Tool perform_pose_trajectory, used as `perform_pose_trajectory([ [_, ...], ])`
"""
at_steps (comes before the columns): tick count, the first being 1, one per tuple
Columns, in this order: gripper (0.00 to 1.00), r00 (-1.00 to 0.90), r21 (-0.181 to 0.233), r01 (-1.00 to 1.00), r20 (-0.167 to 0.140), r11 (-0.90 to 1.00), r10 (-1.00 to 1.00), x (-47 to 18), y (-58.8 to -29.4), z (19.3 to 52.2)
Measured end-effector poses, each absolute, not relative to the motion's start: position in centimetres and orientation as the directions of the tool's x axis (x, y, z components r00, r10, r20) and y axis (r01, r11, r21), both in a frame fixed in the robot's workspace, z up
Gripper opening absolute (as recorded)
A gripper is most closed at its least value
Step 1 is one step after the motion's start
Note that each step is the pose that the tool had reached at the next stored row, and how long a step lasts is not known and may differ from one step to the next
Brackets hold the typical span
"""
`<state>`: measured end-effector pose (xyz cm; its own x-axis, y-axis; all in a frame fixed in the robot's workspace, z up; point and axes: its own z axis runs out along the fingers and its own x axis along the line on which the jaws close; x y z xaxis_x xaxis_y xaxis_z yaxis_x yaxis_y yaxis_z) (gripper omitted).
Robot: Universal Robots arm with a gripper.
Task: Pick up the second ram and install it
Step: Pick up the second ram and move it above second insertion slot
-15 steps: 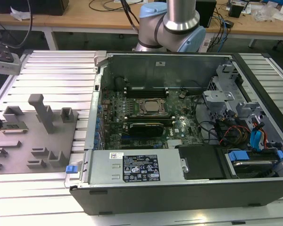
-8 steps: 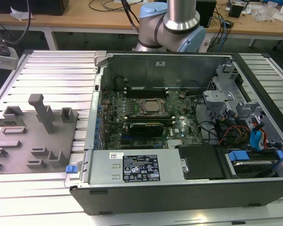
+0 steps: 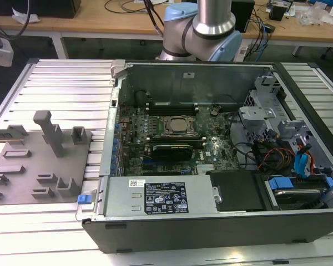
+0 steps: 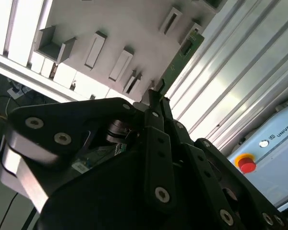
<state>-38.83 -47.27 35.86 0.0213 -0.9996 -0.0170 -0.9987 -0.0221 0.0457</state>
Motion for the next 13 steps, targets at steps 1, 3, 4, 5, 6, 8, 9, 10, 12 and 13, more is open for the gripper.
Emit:
perform_pose_trajectory([
  [1,0.14,0.021,0.046,-0.999,-0.017,-0.022,-1.0,-38.8,-47.2,36.1],
  [3,0.14,0.021,0.046,-0.999,-0.017,-0.022,-1.0,-38.8,-46.9,36.9],
  [4,0.14,0.021,0.046,-0.999,-0.017,-0.022,-1.0,-38.8,-46.8,37.1],
  [5,0.14,0.021,0.046,-0.999,-0.017,-0.022,-1.0,-38.8,-46.7,37.2],
  [6,0.14,0.021,0.046,-0.999,-0.017,-0.022,-1.0,-38.8,-46.5,37.3],
  [8,0.14,0.021,0.046,-0.999,-0.018,-0.022,-1.0,-38.8,-46.1,37.5],
  [9,0.14,0.021,0.046,-0.999,-0.018,-0.022,-1.0,-38.8,-45.9,37.6],
  [10,0.14,0.021,0.046,-0.999,-0.018,-0.022,-1.0,-38.8,-45.4,37.7],
  [12,0.14,0.021,0.046,-0.999,-0.018,-0.022,-1.0,-38.8,-45.0,37.8],
  [13,0.14,0.021,0.046,-0.999,-0.018,-0.022,-1.0,-38.8,-44.5,37.9],
])
